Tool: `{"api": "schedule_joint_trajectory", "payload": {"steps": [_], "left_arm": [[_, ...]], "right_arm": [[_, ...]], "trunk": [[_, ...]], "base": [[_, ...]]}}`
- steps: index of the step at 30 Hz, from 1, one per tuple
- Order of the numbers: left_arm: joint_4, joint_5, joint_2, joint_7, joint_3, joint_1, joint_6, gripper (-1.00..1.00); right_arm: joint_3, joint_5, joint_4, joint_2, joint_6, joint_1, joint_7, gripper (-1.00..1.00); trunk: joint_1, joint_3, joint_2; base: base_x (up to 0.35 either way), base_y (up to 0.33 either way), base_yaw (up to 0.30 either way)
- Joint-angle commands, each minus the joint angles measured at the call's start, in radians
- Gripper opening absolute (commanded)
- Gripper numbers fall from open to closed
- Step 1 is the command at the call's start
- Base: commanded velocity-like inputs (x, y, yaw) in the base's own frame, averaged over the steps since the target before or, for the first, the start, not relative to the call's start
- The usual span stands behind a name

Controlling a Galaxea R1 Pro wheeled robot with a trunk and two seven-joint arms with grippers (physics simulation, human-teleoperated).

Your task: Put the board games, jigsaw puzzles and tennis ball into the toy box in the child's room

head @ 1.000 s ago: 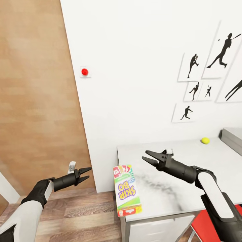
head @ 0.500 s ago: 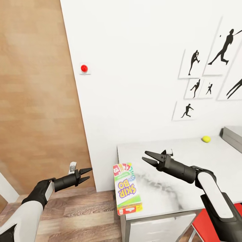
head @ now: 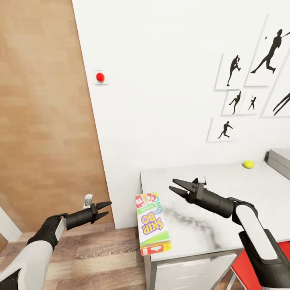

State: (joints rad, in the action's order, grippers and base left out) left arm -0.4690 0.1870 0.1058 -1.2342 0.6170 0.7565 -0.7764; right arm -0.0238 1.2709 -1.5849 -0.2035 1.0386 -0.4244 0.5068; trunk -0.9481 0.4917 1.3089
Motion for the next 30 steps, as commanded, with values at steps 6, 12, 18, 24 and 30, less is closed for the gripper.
{"api": "schedule_joint_trajectory", "payload": {"steps": [6, 12, 18, 24, 30], "left_arm": [[0.002, 0.012, -0.003, -0.006, 0.007, 0.001, -0.010, 1.00], [0.002, 0.012, -0.003, -0.007, 0.006, 0.001, -0.013, 1.00], [0.004, 0.012, -0.003, -0.014, 0.007, 0.001, -0.016, 1.00], [0.004, 0.011, -0.003, -0.018, 0.007, 0.001, -0.016, 1.00], [0.004, 0.011, -0.004, -0.019, 0.007, 0.001, -0.016, 1.00]], "right_arm": [[-0.001, 0.032, 0.011, 0.003, 0.000, -0.172, -0.046, 1.00], [-0.025, 0.109, 0.062, 0.009, 0.000, -0.300, -0.196, 1.00], [-0.055, 0.285, 0.136, 0.024, 0.000, -0.370, -0.397, 1.00], [-0.066, 0.399, 0.149, 0.030, 0.000, -0.386, -0.552, 1.00], [-0.069, 0.429, 0.152, 0.031, 0.000, -0.388, -0.595, 1.00]], "trunk": [[-0.023, 0.020, 0.043], [-0.046, 0.039, 0.085], [-0.050, 0.042, 0.092], [-0.050, 0.042, 0.092], [-0.050, 0.042, 0.092]], "base": [[0.000, 0.000, 0.000], [0.000, 0.000, 0.000], [0.000, 0.000, 0.000], [0.000, 0.000, 0.000], [0.000, 0.000, 0.000]]}}
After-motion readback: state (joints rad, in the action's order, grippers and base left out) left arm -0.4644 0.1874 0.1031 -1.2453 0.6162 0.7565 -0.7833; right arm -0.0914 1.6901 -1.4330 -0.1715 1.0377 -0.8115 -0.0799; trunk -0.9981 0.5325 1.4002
